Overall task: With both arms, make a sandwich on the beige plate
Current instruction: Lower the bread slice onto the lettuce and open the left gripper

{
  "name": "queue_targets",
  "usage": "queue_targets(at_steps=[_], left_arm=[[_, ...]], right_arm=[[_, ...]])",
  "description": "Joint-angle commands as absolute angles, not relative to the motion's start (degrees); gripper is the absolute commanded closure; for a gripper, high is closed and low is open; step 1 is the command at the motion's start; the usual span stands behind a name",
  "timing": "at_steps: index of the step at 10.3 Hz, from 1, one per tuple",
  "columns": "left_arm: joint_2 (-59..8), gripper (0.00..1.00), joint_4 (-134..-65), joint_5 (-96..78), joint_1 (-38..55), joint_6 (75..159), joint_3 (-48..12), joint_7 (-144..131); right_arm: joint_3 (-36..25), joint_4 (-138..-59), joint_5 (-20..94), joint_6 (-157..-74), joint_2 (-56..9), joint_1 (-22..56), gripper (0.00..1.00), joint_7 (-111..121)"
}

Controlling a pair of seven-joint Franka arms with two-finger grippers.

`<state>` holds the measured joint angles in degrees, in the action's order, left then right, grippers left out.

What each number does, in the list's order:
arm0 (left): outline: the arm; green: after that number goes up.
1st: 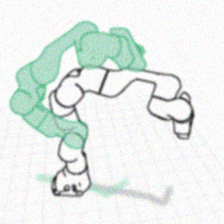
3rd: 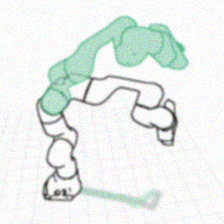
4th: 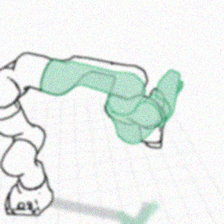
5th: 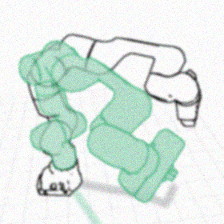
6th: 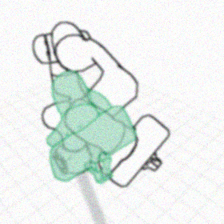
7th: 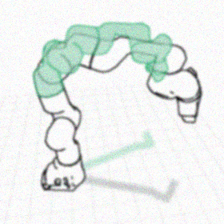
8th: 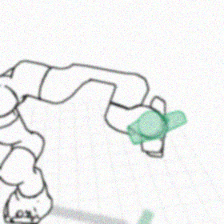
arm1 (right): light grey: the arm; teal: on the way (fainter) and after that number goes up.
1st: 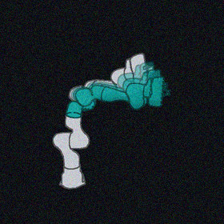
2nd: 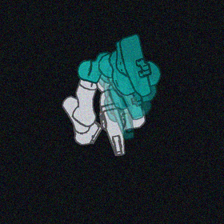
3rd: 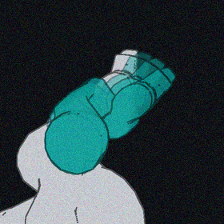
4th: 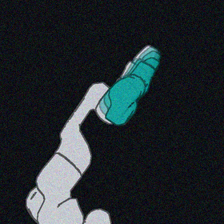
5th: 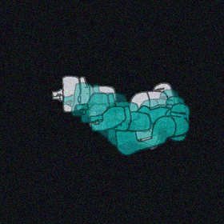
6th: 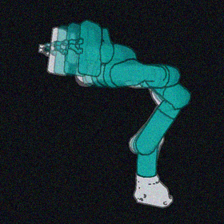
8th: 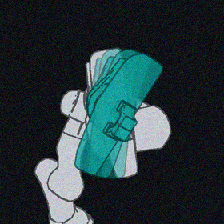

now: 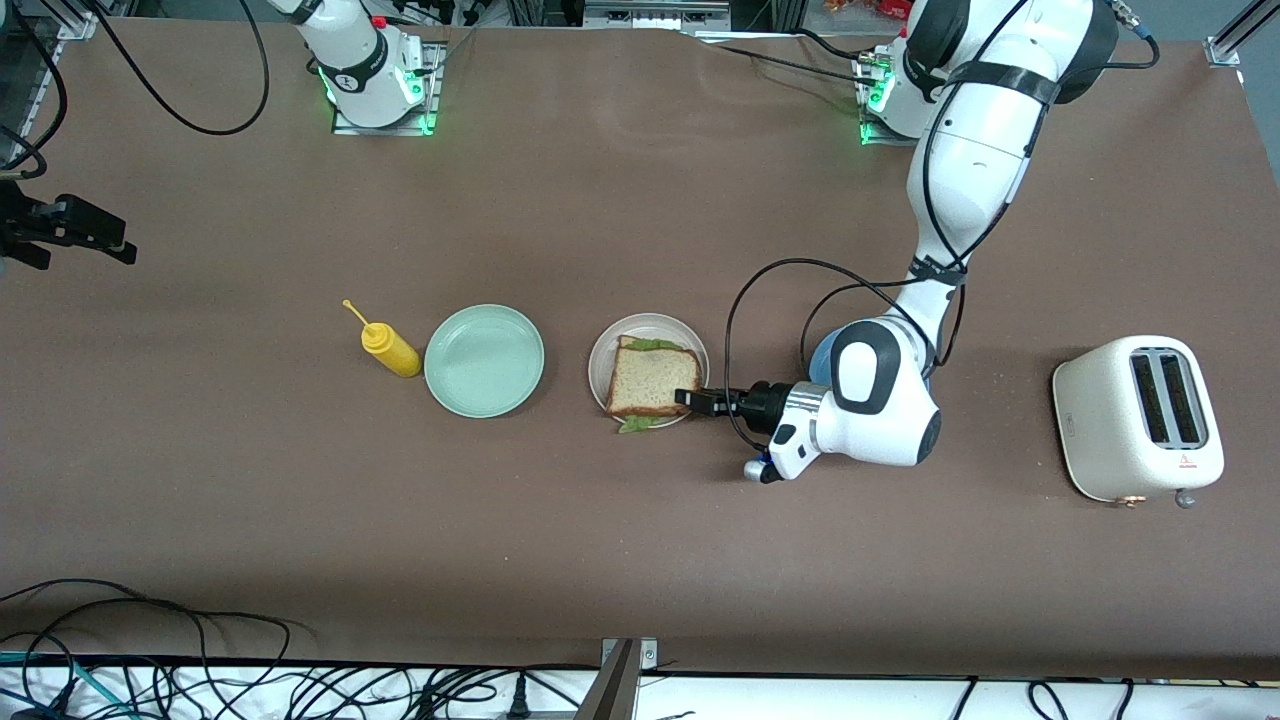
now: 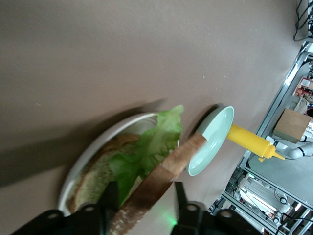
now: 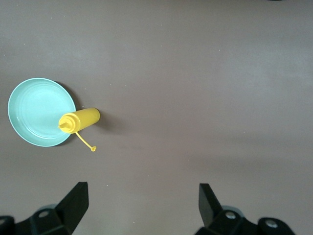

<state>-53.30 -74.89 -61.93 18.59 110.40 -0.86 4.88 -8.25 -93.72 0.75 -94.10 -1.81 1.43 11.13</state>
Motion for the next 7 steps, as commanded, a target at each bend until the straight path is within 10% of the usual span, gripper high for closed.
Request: queue_targets(at_steps=[1,7], left_arm=[[-52.82,0.0,-75.06,-60.13,17.58,110.57,-0.35,5.36],[-48.71,0.0,-74.09,-48.05,15.73,110.22,2.19,4.31]], right_arm=[[-8.26,-92.46,1.76,-92.9,-2.29,1.05,0.0,10.9],[-8.17,-92.37,1.76,-92.9,-2.29,1.05,0.0,10.81]])
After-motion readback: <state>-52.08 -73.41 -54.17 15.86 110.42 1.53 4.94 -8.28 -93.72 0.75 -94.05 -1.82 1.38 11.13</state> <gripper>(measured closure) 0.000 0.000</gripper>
